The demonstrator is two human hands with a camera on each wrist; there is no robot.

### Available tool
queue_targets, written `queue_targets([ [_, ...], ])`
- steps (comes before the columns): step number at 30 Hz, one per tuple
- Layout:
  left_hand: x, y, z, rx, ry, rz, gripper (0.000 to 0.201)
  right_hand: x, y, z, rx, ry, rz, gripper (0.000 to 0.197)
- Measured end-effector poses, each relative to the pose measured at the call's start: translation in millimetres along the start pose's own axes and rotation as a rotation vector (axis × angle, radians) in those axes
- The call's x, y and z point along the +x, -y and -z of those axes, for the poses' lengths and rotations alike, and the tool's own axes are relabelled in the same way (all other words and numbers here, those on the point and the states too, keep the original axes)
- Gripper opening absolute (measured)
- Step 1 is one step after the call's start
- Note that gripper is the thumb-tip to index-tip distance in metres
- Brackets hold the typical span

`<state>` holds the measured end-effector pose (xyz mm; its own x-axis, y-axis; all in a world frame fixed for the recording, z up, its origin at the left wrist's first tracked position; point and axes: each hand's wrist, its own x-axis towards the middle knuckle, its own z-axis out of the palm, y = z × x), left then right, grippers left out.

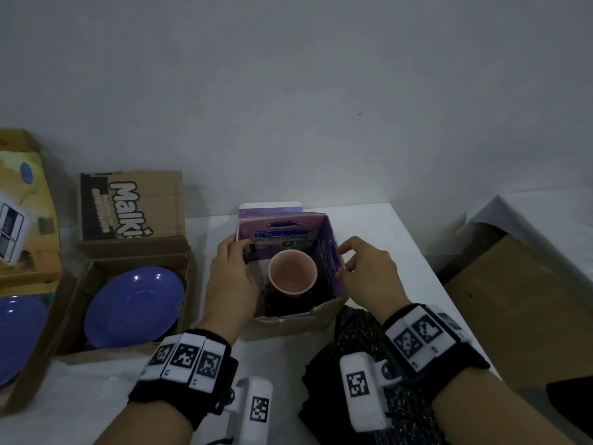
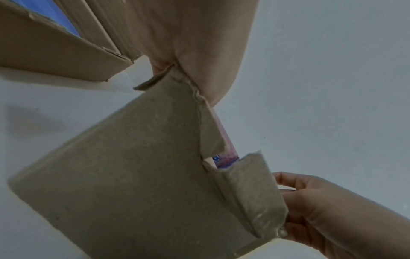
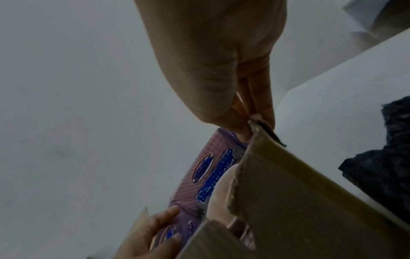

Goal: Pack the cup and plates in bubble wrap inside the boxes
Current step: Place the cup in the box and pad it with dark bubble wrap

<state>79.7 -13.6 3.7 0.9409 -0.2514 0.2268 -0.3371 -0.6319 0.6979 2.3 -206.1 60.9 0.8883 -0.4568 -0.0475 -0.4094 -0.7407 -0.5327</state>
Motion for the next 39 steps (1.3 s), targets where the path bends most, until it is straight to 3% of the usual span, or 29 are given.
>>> queue_targets([
  [3,-2.1,1.0,1.5,0.047,0.027,-0.007,0.047,-2.6,5.0,4.0,-0.193,0.045,0.046,0.025],
  [6,-2.0,3.7,0.3,0.056,0.021,-0.012,0.047,-9.0,25.2,2.5,-0.536,-0.08,0.318,0.017],
  [8,-1.8,3.6,-0.6,0.061,0.015,-0.006,0.047,-13.9,39.6,-3.5,-0.506,0.148,0.384,0.021],
  [10,-2.3,2.4,-1.2,0.063,0.005,0.006,0.047,-13.5,44.1,-16.9,-0.497,0.566,0.251,0.041],
  [11,-2.6,2.0,-1.7,0.063,-0.003,0.01,0.047,-11.9,44.6,-24.4,-0.507,0.703,0.178,0.049],
  [14,-2.6,1.9,-2.3,0.052,-0.016,0.019,0.048,-5.4,42.1,-45.8,-0.515,0.804,0.046,0.057],
  [18,-2.9,0.9,-2.4,0.066,-0.009,0.033,0.05,-2.8,43.8,-50.3,-0.529,0.832,0.087,0.045],
  [21,-2.9,0.8,-1.7,0.069,-0.007,0.035,0.05,-4.3,43.6,-36.4,-0.542,0.721,0.107,0.041],
  [24,-3.4,1.7,-2.3,0.075,-0.011,0.021,0.05,-8.7,40.1,-12.9,-0.514,0.233,0.225,0.024],
  [26,-3.9,1.2,-3.0,0.08,-0.019,0.01,0.049,-7.6,27.7,0.1,-0.408,-0.019,0.193,0.018],
  [30,-7.1,-0.5,-1.5,0.09,-0.02,-0.024,0.049,-4.6,0.8,0.2,-0.058,-0.007,-0.015,0.021],
  [39,4.0,-0.5,4.3,0.177,0.067,0.036,0.046,-23.7,-34.6,10.4,0.153,-0.106,-0.027,0.015],
])
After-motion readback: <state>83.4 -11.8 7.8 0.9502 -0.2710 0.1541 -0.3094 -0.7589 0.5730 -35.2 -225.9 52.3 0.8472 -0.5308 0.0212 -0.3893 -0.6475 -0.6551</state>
